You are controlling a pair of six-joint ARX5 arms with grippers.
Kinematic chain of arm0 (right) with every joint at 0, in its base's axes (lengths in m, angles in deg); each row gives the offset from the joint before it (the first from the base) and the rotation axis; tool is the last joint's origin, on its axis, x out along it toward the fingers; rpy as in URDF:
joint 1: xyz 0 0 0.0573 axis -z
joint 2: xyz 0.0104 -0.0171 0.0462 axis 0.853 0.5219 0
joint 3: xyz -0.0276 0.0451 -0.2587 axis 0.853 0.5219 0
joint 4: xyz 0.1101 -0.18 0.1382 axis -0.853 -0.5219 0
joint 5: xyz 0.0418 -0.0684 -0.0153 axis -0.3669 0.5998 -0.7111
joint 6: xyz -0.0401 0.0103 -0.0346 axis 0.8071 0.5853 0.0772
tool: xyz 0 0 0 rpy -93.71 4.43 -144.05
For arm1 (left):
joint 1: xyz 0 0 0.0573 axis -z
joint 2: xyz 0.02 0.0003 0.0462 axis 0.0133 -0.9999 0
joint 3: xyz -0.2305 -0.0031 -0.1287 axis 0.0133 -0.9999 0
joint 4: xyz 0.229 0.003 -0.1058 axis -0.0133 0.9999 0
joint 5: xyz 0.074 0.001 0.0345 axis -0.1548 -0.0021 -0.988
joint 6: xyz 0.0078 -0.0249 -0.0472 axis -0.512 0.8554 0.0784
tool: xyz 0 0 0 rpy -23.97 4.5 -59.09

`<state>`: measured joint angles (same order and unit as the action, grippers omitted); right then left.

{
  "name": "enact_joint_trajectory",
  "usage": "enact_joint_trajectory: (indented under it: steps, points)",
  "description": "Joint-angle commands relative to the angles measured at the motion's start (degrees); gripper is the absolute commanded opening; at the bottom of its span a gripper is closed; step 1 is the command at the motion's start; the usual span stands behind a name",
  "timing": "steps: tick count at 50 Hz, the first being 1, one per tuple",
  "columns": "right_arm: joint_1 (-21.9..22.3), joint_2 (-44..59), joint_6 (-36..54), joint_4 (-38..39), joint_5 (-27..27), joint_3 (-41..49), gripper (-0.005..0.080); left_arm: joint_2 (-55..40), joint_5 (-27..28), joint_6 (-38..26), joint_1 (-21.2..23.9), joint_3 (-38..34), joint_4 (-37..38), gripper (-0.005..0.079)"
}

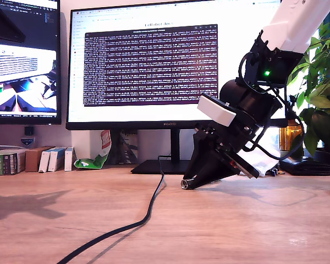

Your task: Pick the metallic laser pointer with your right arm, pass it to your left arm, then place it down to the left side of the table

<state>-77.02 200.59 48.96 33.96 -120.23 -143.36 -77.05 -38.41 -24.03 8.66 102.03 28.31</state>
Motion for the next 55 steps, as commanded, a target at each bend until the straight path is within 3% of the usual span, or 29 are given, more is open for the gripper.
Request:
enact_joint_trajectory:
  steps: [1,13,19,35,48,55]
  points:
    - [-0.57,3.74,-0.72,-0.77,0.81,0.63,0.0162,-0.15,0.22,-0.24,0.24,1.09,-0.42,-0.001]
    - [-0.5,3.74,-0.9,-0.9,0.87,0.63,0.0077,-0.15,0.22,-0.24,0.24,1.09,-0.42,-0.001]
    - [-0.5,3.74,-0.87,-0.46,1.01,0.63,-0.0014,-0.15,0.2,-0.24,0.24,1.09,-0.42,-0.001]
    - [-0.63,0.85,-1.31,0.9,0.48,-1.05,-0.0013,-0.15,0.17,-0.26,0.26,1.09,-0.37,-0.001]
    - [-2.19,-5.66,-11.23,1.25,-0.39,-7.19,-0.0013,-0.15,0.74,-0.26,0.26,1.09,-0.39,-0.0007]
    - [-3.93,-9.22,-17.07,2.73,-0.39,-10.43,-0.0013,-0.15,3.48,-0.24,0.26,1.09,-0.44,0.0154]
